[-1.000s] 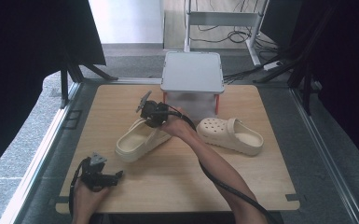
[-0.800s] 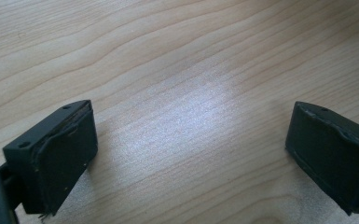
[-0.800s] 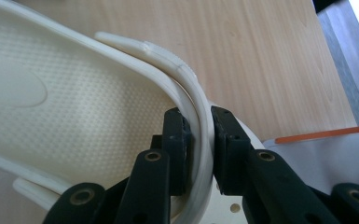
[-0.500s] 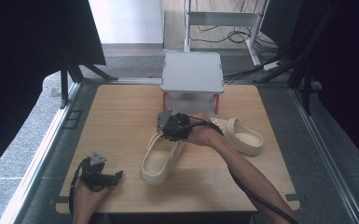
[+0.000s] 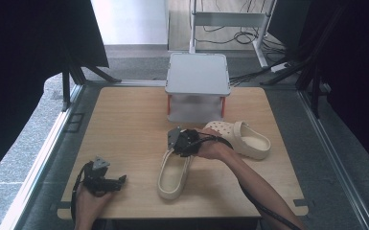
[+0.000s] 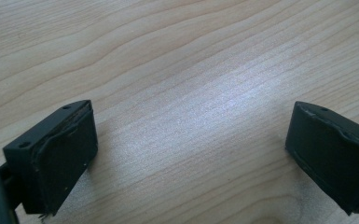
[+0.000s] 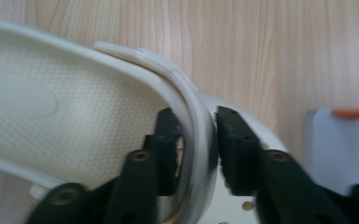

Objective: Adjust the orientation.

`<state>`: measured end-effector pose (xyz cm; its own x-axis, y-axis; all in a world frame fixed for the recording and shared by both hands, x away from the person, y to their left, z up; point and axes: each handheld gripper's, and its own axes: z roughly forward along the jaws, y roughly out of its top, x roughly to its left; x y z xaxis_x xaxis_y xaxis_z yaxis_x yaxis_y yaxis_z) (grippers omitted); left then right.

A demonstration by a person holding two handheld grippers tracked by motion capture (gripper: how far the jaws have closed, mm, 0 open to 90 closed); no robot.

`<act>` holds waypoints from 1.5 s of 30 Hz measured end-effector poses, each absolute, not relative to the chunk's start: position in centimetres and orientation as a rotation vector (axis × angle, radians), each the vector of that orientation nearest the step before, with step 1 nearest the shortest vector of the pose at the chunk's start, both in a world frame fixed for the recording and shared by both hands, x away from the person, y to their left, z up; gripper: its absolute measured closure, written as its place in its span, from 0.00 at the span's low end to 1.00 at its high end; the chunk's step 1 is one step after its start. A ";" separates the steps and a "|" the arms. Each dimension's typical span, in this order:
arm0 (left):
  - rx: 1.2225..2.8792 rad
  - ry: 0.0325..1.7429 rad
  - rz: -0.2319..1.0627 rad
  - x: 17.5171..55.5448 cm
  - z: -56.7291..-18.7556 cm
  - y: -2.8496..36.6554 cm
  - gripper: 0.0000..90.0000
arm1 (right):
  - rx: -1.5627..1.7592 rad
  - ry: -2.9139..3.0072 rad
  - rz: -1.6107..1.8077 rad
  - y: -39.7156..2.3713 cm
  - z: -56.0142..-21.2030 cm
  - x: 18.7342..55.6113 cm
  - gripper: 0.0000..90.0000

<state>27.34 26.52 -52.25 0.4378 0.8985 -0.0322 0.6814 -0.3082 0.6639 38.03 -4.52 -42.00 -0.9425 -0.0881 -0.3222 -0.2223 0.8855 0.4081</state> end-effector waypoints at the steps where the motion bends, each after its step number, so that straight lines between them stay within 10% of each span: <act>1: 2.086 1.322 0.464 27.3 -52.3 26.5 0.02 | -0.141 2.759 0.645 -4.6 -41.8 38.0 0.57; 8: 2.086 1.322 0.464 27.3 -52.2 26.5 0.02 | 0.420 2.797 0.813 -6.4 -40.2 37.7 0.31; 24: 2.085 1.325 0.462 27.3 -52.2 26.5 0.02 | 1.239 2.632 1.006 -9.7 -43.6 35.6 0.25; 33: 2.087 1.324 0.461 27.3 -52.2 26.5 0.02 | 1.330 2.552 0.857 -8.5 -44.9 35.3 0.45; 36: 2.089 1.322 0.462 27.3 -52.2 26.5 0.02 | 1.288 2.506 0.858 -9.6 -44.1 35.2 0.80; 45: 2.087 1.323 0.463 27.3 -52.2 26.5 0.02 | 1.190 2.583 0.953 -11.6 -43.1 35.8 0.85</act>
<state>27.34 26.53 -52.23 0.4379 0.8984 -0.0322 0.6822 -0.3088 0.6627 35.77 -11.59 -43.07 -0.6768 0.7249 0.1286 0.6349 0.4861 0.6005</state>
